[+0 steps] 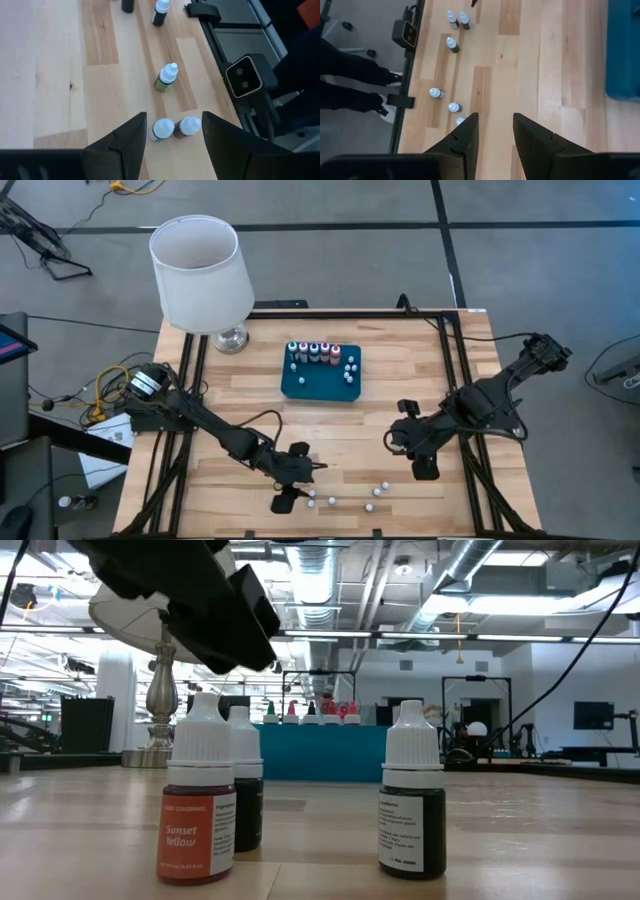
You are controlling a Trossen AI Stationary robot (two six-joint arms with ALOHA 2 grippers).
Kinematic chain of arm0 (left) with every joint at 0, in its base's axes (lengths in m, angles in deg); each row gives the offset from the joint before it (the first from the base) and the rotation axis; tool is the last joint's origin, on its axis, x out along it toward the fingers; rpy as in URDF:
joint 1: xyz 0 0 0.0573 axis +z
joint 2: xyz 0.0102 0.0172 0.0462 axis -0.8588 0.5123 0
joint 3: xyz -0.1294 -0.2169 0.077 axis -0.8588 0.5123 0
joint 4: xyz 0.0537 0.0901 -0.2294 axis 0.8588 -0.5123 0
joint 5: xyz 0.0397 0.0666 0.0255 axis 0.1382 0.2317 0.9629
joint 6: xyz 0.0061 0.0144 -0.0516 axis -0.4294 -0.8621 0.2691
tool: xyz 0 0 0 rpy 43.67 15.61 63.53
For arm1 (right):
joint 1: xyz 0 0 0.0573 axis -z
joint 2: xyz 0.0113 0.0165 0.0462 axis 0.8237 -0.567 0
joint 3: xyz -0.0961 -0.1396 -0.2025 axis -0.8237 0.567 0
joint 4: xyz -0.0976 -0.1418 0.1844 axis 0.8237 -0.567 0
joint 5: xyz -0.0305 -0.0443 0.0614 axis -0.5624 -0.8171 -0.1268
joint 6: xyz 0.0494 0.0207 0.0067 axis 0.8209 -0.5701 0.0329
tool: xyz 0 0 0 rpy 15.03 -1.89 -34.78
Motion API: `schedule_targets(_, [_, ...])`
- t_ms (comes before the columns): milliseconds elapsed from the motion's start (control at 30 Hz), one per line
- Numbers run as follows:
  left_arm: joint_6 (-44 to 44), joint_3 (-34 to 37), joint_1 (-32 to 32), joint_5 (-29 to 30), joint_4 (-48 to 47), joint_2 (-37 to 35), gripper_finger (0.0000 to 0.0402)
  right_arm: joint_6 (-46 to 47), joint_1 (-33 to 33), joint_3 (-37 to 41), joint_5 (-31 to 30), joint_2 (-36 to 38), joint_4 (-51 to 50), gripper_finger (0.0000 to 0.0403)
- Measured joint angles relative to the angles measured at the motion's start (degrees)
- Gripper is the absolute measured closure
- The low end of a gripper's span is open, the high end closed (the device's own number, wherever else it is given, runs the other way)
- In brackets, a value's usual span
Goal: Pick & Place food coloring
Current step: Put the small black food coloring bottle into the bin
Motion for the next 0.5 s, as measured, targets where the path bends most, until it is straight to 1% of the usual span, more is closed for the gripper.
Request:
schedule_targets(100, [-0.72, 0.02, -0.1, 0.16, 1.1, 0.91, 0.0219, 0.13, -0.65, 0.0, -0.99, -0.02, 0.02, 0.0292])
schedule_targets(200, [-1.09, -0.13, -0.2, 1.53, 2.09, 1.61, 0.0219, 0.58, -0.63, 0.0, -1.83, -0.02, 0.0, 0.0292])
schedule_targets(267, [-1.94, 0.06, -0.4, 2.46, 0.97, 1.79, 0.0219, 0.58, -0.63, 0.0, -1.92, -0.02, -0.02, 0.0292])
schedule_targets(500, [-2.76, 0.0, -0.52, 1.97, 3.69, 3.75, 0.0219, 0.61, -0.56, 0.0, -1.95, -0.02, 0.02, 0.0292])
